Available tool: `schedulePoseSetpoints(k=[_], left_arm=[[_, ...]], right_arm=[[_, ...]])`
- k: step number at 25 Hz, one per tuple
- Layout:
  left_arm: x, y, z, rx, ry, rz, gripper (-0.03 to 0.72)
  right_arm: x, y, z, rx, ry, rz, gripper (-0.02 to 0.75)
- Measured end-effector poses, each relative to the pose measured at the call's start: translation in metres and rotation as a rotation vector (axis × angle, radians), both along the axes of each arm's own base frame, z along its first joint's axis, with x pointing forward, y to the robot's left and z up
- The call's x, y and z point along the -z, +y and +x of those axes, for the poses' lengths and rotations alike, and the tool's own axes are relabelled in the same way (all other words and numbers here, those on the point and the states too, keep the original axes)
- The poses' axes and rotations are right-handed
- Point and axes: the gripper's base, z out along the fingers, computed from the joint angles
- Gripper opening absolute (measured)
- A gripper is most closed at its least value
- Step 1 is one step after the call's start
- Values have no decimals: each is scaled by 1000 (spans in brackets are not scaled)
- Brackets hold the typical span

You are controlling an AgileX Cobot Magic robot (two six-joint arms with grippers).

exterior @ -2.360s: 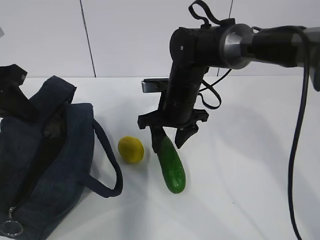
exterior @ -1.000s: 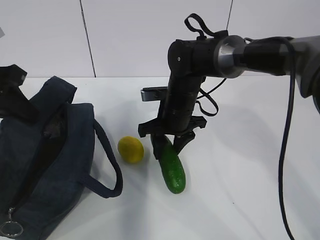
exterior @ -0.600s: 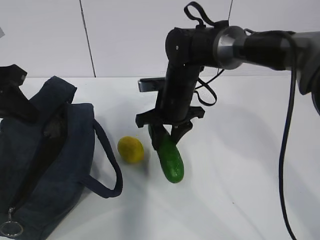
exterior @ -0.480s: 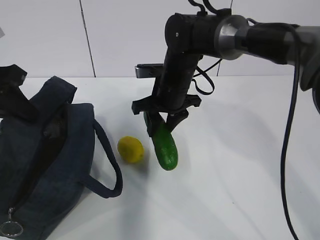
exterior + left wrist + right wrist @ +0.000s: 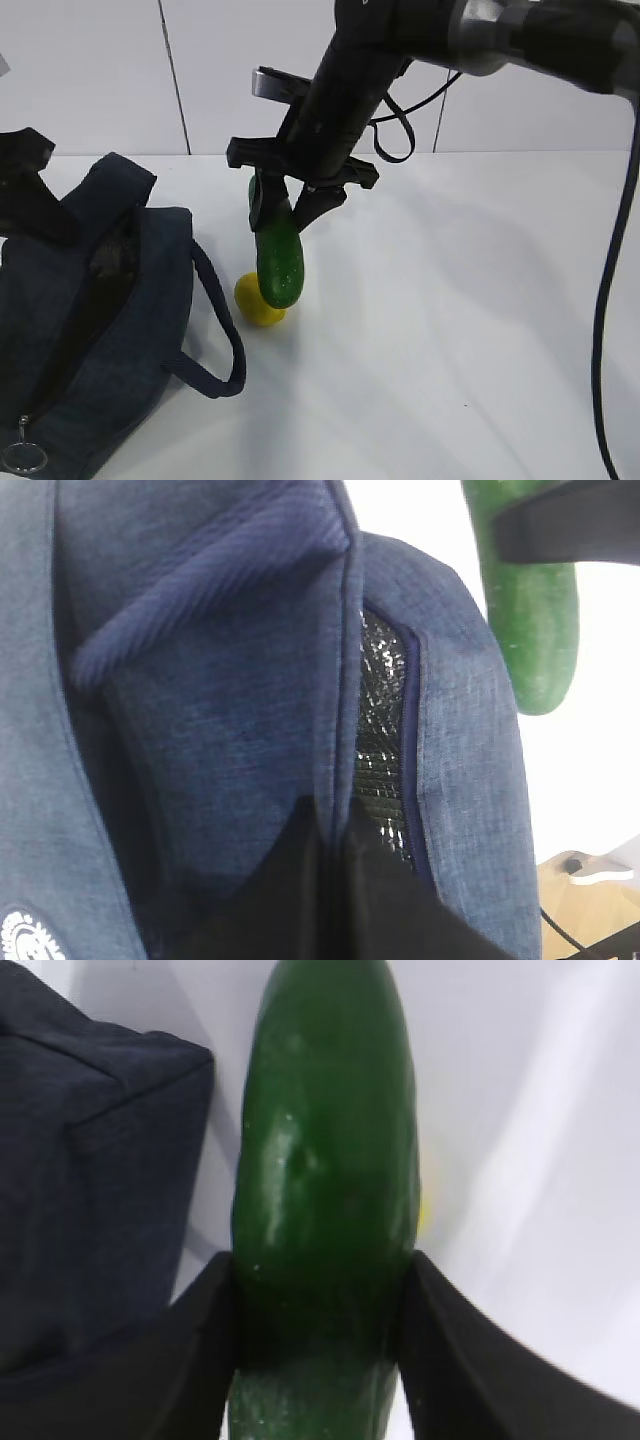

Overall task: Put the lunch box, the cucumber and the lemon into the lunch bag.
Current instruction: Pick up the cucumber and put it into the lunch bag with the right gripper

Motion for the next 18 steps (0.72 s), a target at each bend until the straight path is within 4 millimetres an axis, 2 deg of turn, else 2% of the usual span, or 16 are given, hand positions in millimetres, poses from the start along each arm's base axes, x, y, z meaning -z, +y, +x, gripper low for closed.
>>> schedulePoseSetpoints(k=[3,7,9,12,15,18], left_arm=[[0,0,0,1,2,-2,-6],[0,-1,0,-3,3,-12,-6],[0,-1,0,-3,3,-13,-6],[-1,-1,0,-4,2,-14,-6],[-1,-1,0,-4,2,-14,-6],[-1,-1,0,-4,1,-16,-6]], right_arm=[[-17,-1,-4,16,-19,25,361],[-53,-4,-14,16,-77,68,361],[-73,-6,-22,10,-115,86,361],[-93,-4,-42,-18,-138,97,361],[-90,2,-65,-43,-129,93,361],[-73,5,-85,-39,-139,127,361]])
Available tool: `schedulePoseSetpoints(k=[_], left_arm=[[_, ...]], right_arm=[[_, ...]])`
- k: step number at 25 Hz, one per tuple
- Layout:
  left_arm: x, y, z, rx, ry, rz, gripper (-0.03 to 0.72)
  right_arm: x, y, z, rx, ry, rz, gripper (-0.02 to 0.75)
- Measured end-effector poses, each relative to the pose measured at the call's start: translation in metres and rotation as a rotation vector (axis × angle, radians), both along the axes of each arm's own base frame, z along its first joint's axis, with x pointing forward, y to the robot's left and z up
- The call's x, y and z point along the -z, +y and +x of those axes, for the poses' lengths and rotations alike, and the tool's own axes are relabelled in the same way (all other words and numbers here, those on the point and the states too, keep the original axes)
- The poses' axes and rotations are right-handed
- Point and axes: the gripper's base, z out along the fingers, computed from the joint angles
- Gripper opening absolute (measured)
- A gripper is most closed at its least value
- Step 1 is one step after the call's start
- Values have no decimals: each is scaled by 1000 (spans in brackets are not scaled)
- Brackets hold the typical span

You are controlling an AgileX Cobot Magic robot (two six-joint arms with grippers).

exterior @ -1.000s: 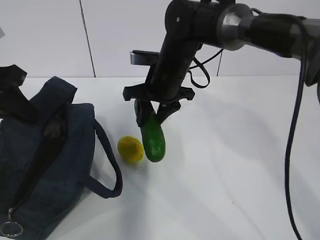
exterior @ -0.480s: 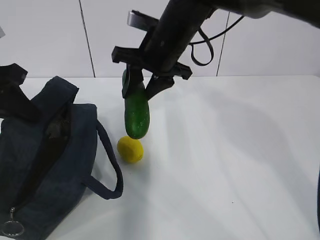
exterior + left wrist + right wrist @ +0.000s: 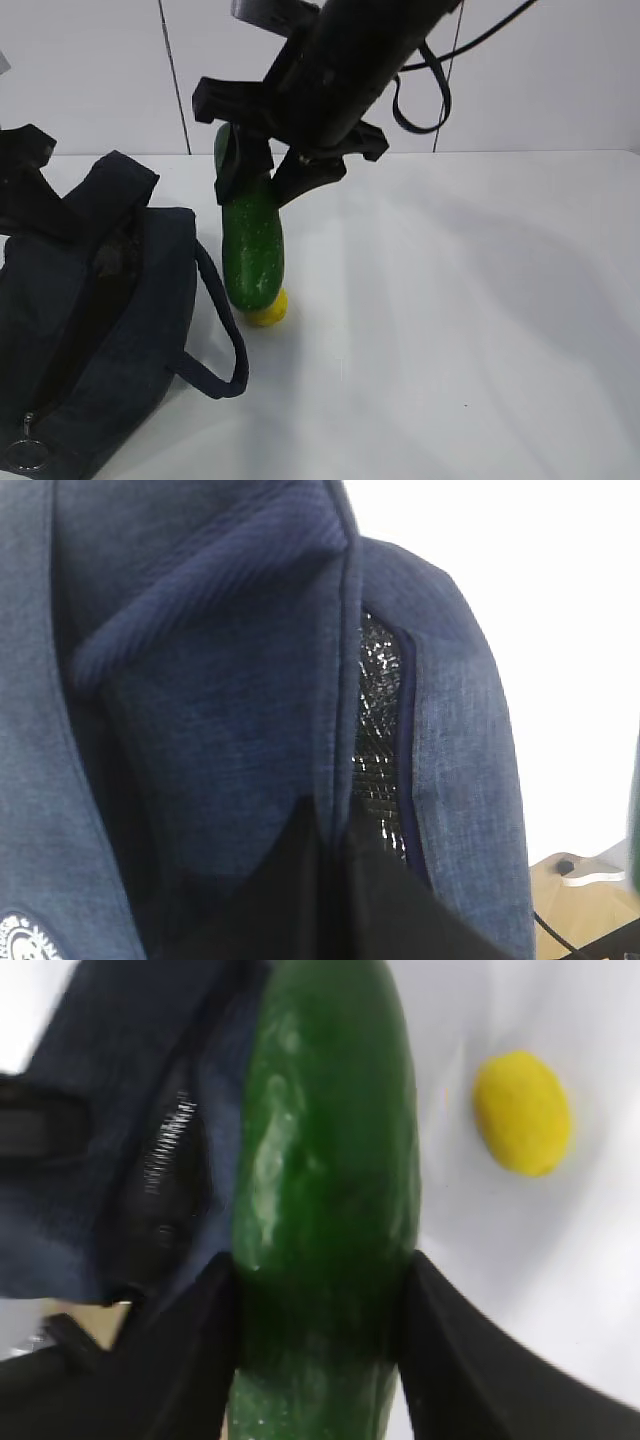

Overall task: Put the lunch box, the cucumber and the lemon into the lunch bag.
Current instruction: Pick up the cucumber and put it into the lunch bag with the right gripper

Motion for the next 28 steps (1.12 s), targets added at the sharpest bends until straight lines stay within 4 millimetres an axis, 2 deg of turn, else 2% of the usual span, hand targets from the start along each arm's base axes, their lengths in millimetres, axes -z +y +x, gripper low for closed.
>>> schedulePoseSetpoints(k=[5,10,13,22,28], left_arm=[[0,0,0,3,-2,1,-6],[0,0,0,8,-1,2,-6],[0,0,-1,14,0,2,-6],[0,-1,-2,38,9,2,-6],[0,-1,-3,42,14,-3,-6]], right_arm=[[1,9,-25,-14,-68,263,360],[2,22,-23,-16,-62,478,359],[7,29,-19,-18,-71,550,359],[43,38,-1,64,-22,551,359],[66,42,3,65,12,512,359]])
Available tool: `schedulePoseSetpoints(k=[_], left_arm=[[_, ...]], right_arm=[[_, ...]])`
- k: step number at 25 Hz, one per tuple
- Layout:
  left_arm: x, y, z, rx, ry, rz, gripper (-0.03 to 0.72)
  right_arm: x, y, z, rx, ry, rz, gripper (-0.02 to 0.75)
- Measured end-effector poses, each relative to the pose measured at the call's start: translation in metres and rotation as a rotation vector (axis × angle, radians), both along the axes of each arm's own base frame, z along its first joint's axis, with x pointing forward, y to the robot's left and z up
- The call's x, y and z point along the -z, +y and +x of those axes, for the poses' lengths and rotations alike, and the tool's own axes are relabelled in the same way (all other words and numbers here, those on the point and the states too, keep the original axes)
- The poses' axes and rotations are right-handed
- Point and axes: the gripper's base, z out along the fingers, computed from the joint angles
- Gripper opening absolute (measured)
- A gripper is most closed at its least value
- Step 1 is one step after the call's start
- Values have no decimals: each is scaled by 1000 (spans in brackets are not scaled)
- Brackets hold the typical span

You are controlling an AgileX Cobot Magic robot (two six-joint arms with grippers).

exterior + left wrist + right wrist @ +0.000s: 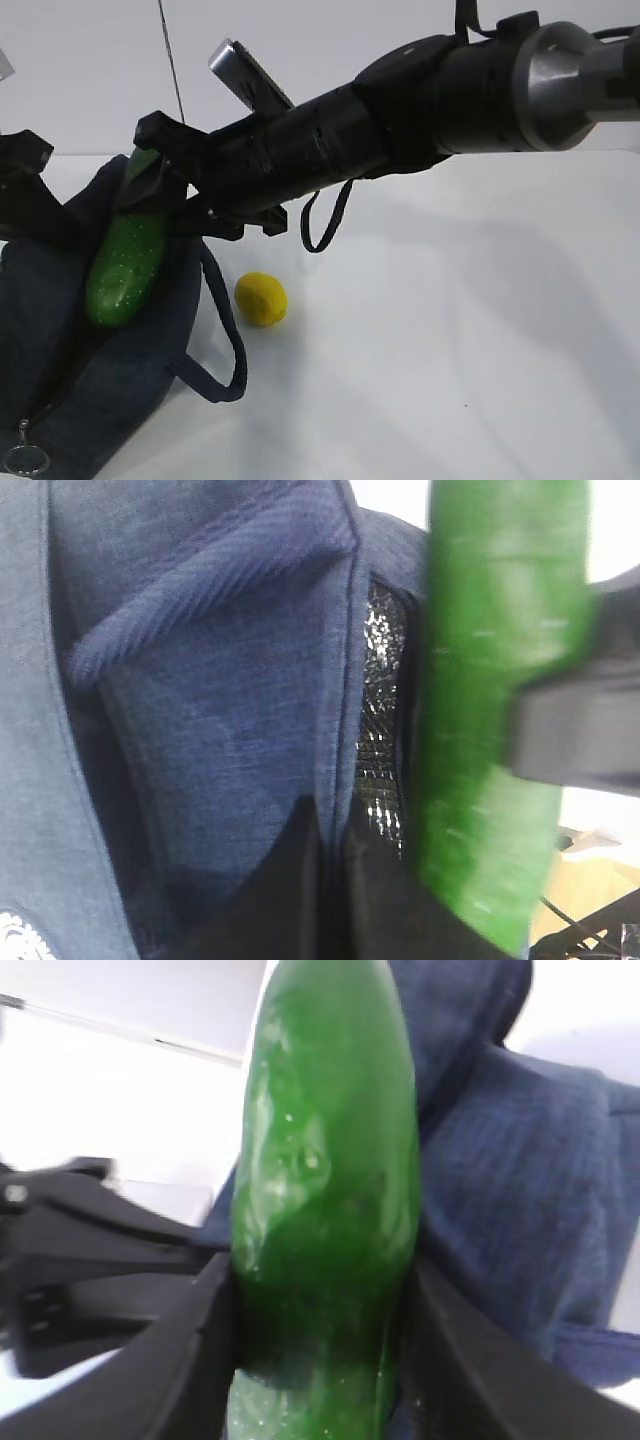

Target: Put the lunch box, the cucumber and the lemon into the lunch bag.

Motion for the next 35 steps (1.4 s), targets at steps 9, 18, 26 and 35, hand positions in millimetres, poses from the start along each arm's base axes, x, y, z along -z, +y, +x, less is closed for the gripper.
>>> schedulePoseSetpoints(k=[9,18,26,35], left_arm=[[-3,-4,0,7,-11,-50,-6],[-4,-6,0,15,-12,-83,-7],[-5,-7,0,20,-14,-85,-7],[-2,-4,-2,45,-8,-46,-7]], right_arm=[[29,12,-5,-60,29,-67,359],[54,15,-6,-103,87,-98,358],[56,17,-7,-124,103,-71,375],[51,19,-15,-229,93,-38,524]])
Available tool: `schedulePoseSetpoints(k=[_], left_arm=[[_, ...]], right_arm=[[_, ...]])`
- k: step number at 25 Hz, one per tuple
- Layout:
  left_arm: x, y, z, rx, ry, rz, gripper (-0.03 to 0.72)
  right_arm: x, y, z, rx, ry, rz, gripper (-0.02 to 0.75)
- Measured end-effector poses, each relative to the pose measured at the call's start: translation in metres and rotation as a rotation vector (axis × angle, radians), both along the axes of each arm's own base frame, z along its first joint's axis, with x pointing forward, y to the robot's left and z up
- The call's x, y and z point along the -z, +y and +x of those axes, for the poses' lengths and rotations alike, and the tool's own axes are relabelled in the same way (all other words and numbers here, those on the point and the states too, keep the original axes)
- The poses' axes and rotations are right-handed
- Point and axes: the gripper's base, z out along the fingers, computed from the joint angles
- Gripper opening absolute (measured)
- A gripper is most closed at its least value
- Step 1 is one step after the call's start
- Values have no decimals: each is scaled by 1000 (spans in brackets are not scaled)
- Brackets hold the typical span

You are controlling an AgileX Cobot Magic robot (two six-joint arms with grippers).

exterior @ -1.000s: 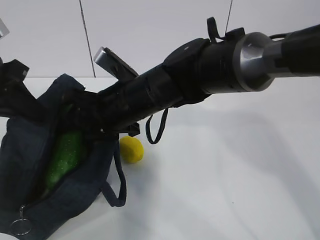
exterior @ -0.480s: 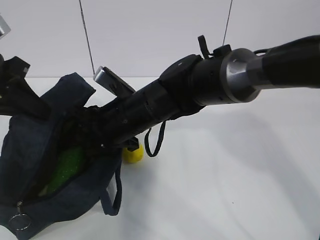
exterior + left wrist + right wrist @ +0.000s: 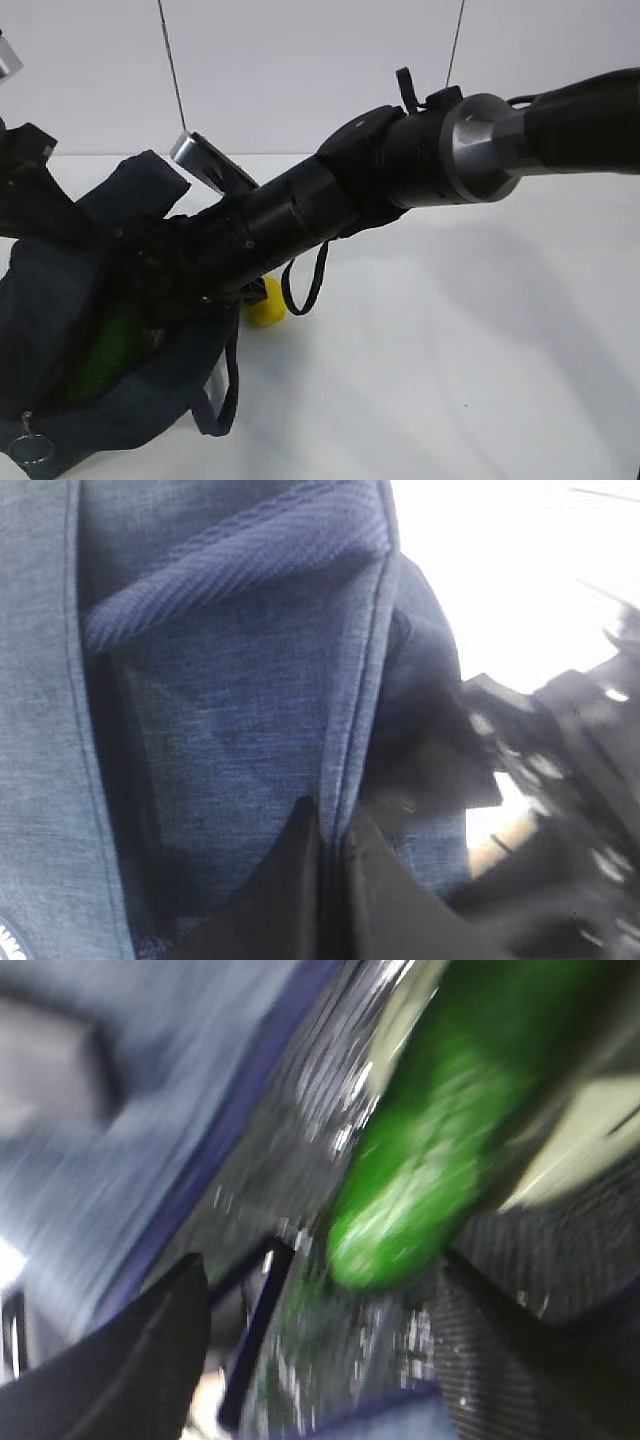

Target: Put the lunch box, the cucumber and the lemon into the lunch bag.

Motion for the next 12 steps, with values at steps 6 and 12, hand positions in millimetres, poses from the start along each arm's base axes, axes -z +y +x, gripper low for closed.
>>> schedulePoseSetpoints(k=[6,12], left_arm=[[1,1,0,10,-3,23,-6],[2,4,0,14,-6,48,-6]], right_arm=[[-3,0,-8,-105,20,10,528],[-21,2,-5,-197,-41,12,528]])
